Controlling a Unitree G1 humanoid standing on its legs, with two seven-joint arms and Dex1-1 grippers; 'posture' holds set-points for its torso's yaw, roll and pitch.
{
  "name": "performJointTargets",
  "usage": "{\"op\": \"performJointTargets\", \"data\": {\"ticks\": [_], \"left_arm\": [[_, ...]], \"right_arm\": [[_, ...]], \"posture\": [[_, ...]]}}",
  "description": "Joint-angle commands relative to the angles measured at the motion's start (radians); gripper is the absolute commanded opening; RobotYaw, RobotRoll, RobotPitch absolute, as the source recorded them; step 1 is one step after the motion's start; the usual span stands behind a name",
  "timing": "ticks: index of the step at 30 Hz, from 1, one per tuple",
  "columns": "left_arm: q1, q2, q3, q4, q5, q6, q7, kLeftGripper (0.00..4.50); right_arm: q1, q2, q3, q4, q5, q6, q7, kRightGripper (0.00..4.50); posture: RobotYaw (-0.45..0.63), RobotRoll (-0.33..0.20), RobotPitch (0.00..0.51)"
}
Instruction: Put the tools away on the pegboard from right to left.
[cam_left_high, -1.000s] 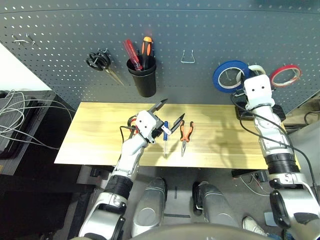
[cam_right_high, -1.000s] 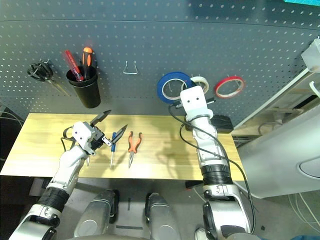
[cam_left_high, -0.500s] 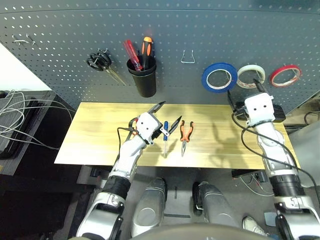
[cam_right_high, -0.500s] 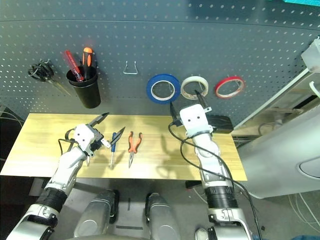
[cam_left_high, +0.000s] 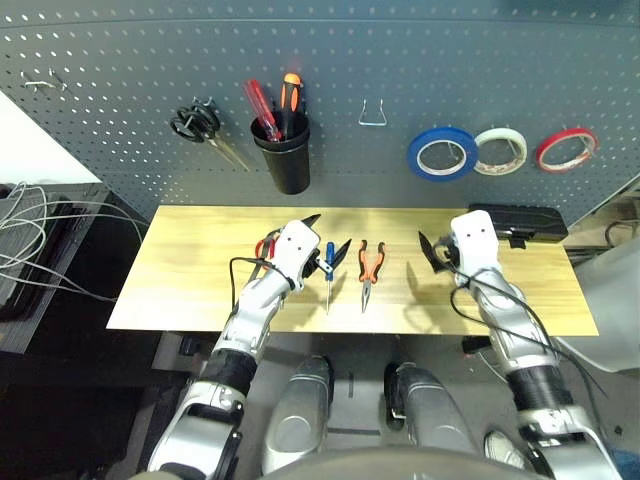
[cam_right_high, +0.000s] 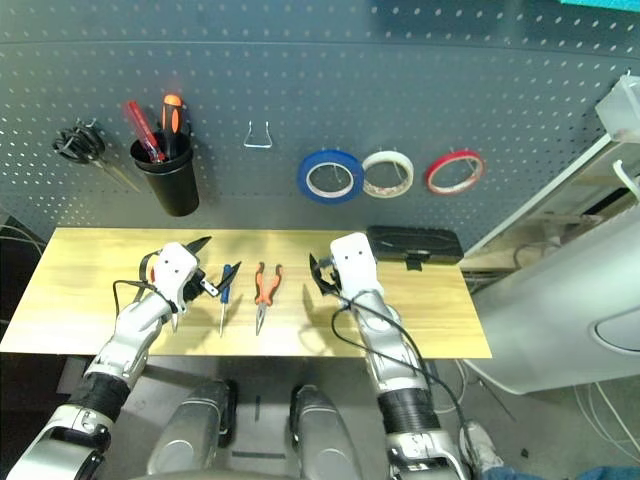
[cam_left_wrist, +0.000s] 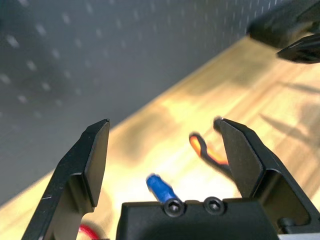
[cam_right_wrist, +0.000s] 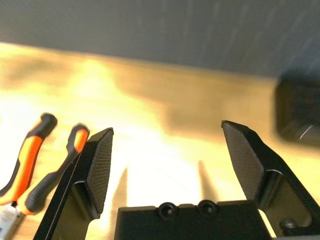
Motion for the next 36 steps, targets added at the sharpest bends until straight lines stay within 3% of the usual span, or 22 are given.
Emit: {"op": "performJointTargets", "data": {"ticks": [1, 14, 36], "left_arm": [[0.017, 0.006, -0.019, 0.0, 0.025, 0.057, 0.007, 4.5], [0.059, 0.028, -0.017, -0.039, 0.046, 0.109, 0.04, 4.5], [0.122, 0.045, -0.016, -0.119, 0.049, 0.147, 0.052, 4.5]], "right_arm": [[-0.057, 0.03, -0.007, 0.088, 0.03, 0.058, -0.001, 4.47], [-0.225, 0.137, 0.022, 0.351, 0.02, 0.078, -0.025, 4.47], [-0.38, 0.165, -0.092, 0.617, 0.083, 0.159, -0.153, 4.34]], "posture": [[0.1, 0.0, 0.213], [0.16, 0.0, 0.231], [0.2, 0.0, 0.278]]}}
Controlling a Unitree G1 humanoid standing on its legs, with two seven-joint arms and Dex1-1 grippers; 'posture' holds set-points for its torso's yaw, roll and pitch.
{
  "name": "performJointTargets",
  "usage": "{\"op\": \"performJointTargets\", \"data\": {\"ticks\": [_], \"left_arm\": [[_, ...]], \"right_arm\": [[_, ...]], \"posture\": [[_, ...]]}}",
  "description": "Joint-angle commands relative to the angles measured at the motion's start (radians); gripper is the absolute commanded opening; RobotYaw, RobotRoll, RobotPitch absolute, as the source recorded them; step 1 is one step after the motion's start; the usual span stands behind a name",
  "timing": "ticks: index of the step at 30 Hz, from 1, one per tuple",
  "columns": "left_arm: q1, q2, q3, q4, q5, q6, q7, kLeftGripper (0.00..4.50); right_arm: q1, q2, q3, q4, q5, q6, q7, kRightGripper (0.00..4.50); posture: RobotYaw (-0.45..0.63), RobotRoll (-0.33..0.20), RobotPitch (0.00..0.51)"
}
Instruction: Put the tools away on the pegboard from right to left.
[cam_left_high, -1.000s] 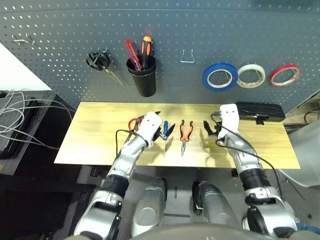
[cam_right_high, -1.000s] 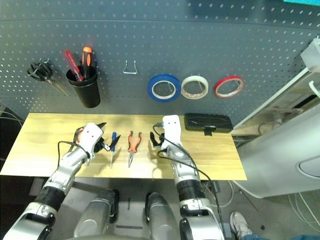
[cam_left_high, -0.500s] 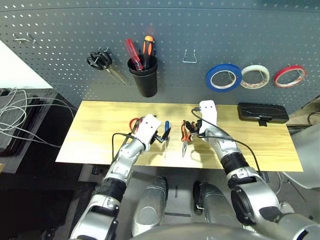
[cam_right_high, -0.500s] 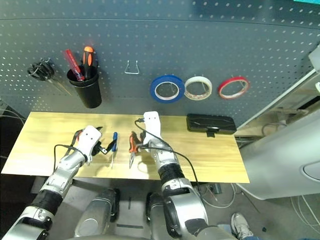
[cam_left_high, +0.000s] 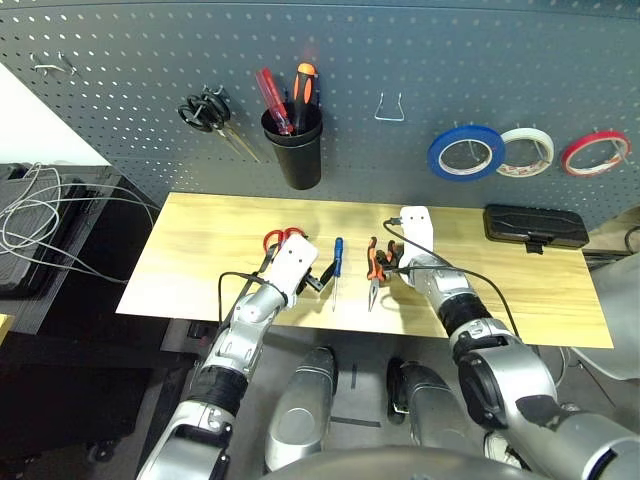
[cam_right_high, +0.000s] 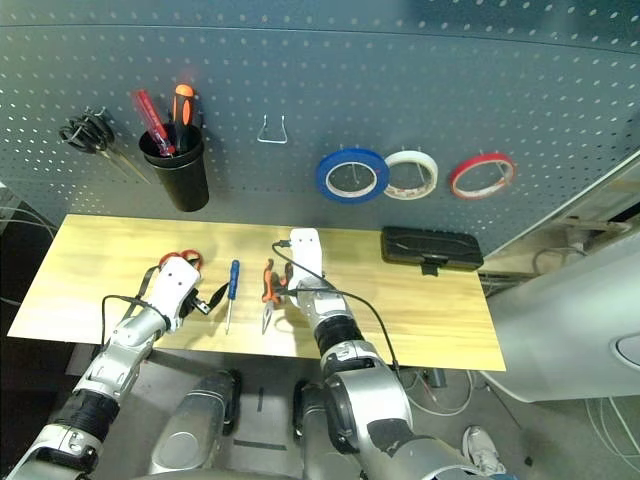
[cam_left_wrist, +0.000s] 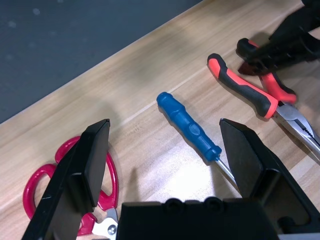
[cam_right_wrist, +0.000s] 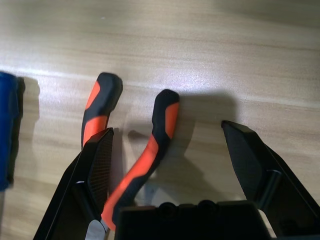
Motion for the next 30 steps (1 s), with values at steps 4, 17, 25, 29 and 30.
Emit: {"op": "performJointTargets", "data": {"ticks": [4, 17, 25, 29, 30], "left_arm": [[0.019, 0.004, -0.003, 0.002, 0.0, 0.013, 0.002, 4.5], [-0.009, -0.009, 0.03, 0.039, -0.041, -0.139, 0.022, 4.5], [-0.037, -0.039, 0.069, 0.043, -0.141, -0.331, -0.012, 4.5], [-0.045, -0.047, 0.064, 0.052, -0.162, -0.356, -0.034, 4.5], [-0.046, -0.048, 0.061, 0.051, -0.166, -0.361, -0.041, 4.5]], "right_arm": [[-0.02, 0.022, -0.042, 0.062, 0.045, 0.066, -0.029, 3.43], [-0.036, -0.002, -0.029, -0.041, 0.06, 0.114, 0.014, 0.31], [0.006, -0.061, 0.065, -0.297, 0.054, 0.142, 0.168, 0.31], [0.034, -0.096, 0.109, -0.418, 0.048, 0.14, 0.226, 0.31], [0.041, -0.105, 0.117, -0.446, 0.048, 0.137, 0.236, 0.31]], "posture": [[0.2, 0.0, 0.275], [0.19, 0.0, 0.249], [0.18, 0.0, 0.219], [0.17, 0.0, 0.208], [0.16, 0.0, 0.207]]}}
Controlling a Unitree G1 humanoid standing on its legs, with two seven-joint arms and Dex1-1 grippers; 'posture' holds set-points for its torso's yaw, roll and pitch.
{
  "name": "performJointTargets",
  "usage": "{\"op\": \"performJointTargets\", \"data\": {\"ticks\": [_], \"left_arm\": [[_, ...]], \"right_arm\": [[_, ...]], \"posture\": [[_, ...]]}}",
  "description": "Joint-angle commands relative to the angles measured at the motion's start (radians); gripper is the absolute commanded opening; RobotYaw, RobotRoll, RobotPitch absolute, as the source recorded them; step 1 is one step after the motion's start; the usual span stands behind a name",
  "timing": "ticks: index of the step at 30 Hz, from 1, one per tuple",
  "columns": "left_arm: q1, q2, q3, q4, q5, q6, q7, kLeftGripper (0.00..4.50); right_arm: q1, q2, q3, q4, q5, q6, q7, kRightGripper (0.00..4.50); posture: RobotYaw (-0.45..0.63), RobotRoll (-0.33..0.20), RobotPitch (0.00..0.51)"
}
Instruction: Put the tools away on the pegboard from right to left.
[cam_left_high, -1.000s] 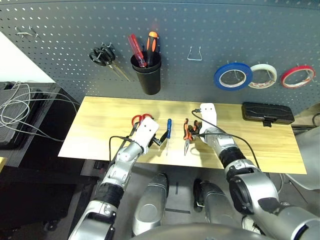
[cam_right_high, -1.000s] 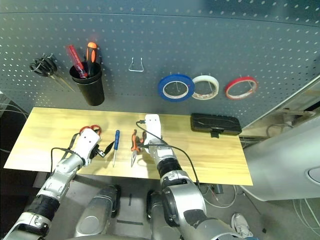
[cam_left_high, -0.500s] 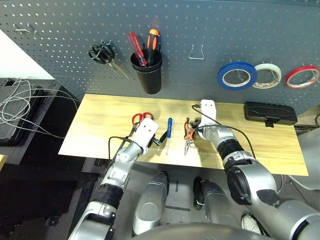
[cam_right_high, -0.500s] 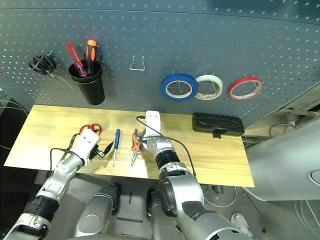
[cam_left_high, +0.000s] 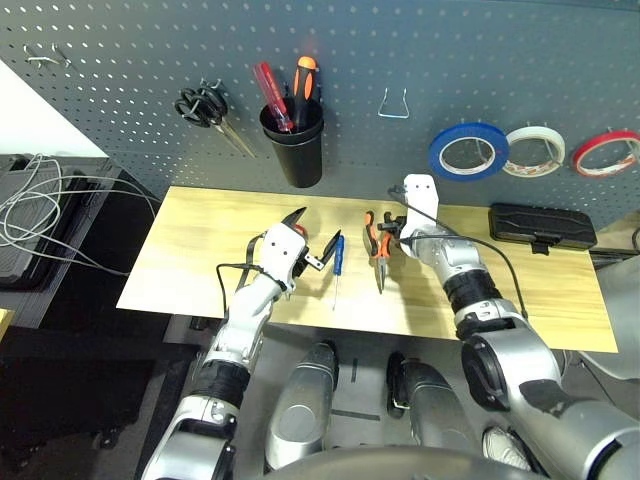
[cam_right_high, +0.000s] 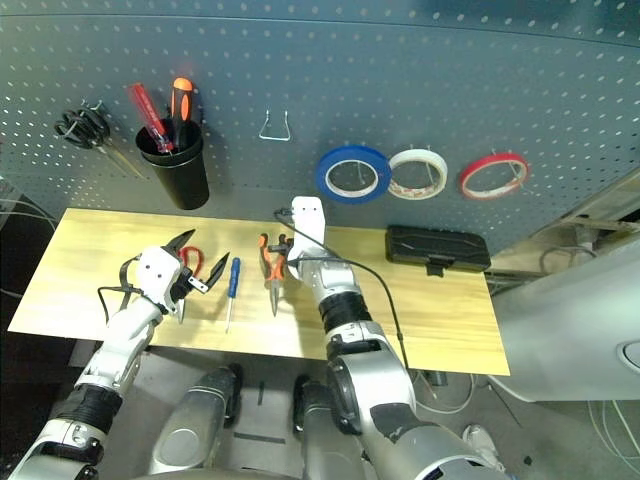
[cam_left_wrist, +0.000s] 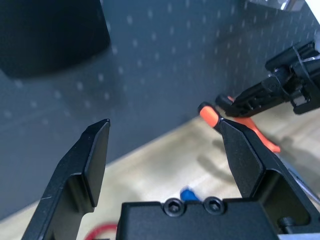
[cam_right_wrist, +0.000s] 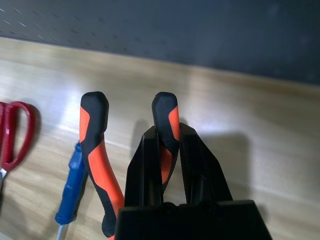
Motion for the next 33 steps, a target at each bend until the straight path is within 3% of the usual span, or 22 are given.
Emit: {"op": "performJointTargets", "data": {"ticks": [1, 15, 33], "left_arm": [[0.014, -0.007, -0.004, 0.021, -0.017, -0.023, -0.028, 4.5], [-0.014, -0.033, 0.032, -0.035, -0.113, -0.054, -0.082, 4.5], [-0.038, -0.027, 0.044, -0.038, -0.096, -0.093, -0.058, 4.5]], "right_arm": [[0.03, -0.019, 0.034, -0.094, -0.007, 0.002, 0.043, 0.31], [-0.001, -0.079, 0.071, -0.301, -0.013, -0.207, 0.138, 0.31], [-0.098, -0.045, 0.012, -0.337, 0.033, -0.387, 0.108, 0.31]], "posture": [[0.16, 0.0, 0.206], [0.15, 0.0, 0.198], [0.15, 0.0, 0.194]]}}
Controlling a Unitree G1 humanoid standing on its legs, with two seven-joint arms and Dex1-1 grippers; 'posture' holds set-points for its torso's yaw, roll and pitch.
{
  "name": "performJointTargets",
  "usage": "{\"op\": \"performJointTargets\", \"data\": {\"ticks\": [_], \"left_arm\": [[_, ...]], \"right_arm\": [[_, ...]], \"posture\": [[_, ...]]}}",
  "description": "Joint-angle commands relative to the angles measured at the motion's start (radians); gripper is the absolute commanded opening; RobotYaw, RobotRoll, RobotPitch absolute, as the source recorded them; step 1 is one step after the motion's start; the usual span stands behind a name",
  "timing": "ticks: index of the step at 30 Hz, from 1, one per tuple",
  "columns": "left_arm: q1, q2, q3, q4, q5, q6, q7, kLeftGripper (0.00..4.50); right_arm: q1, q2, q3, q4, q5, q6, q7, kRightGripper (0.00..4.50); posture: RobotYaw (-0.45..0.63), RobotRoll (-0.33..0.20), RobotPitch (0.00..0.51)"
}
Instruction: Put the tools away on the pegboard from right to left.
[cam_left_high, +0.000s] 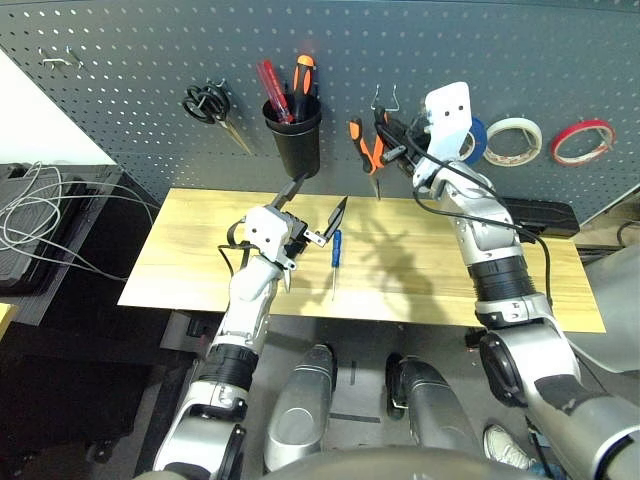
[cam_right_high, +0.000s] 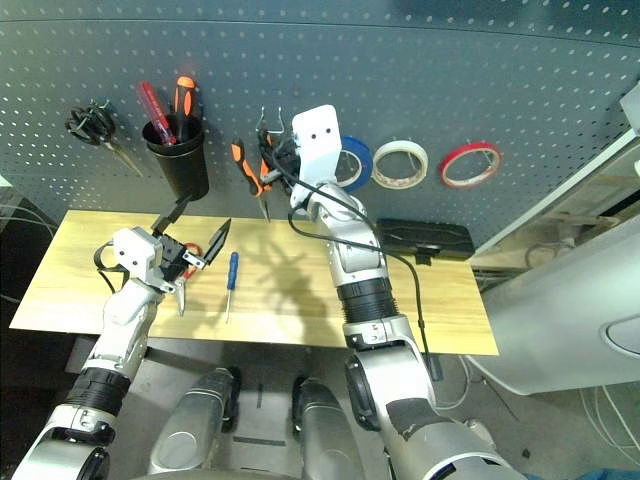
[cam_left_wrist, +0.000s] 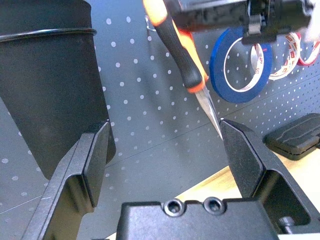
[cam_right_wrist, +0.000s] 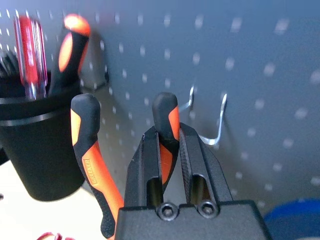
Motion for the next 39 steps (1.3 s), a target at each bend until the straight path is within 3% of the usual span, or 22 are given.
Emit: {"op": "performJointTargets", "data": {"ticks": [1, 24, 39], "left_arm": [[0.009, 0.004, 0.003, 0.01, 0.013, -0.003, 0.003, 4.5], [0.011, 0.014, -0.004, 0.009, 0.018, 0.007, -0.002, 4.5], [0.013, 0.009, -0.009, 0.007, 0.023, 0.013, 0.007, 4.5]], "right_arm": [[-0.019, 0.01, -0.016, -0.017, 0.02, -0.042, -0.006, 0.31], [-0.196, 0.035, -0.069, -0.037, 0.029, -0.313, -0.094, 0.31], [-0.268, 0.033, -0.037, 0.31, -0.13, -0.679, -0.207, 0.31]], "posture": [[0.15, 0.0, 0.194], [0.14, 0.0, 0.198], [0.15, 0.0, 0.21]]}}
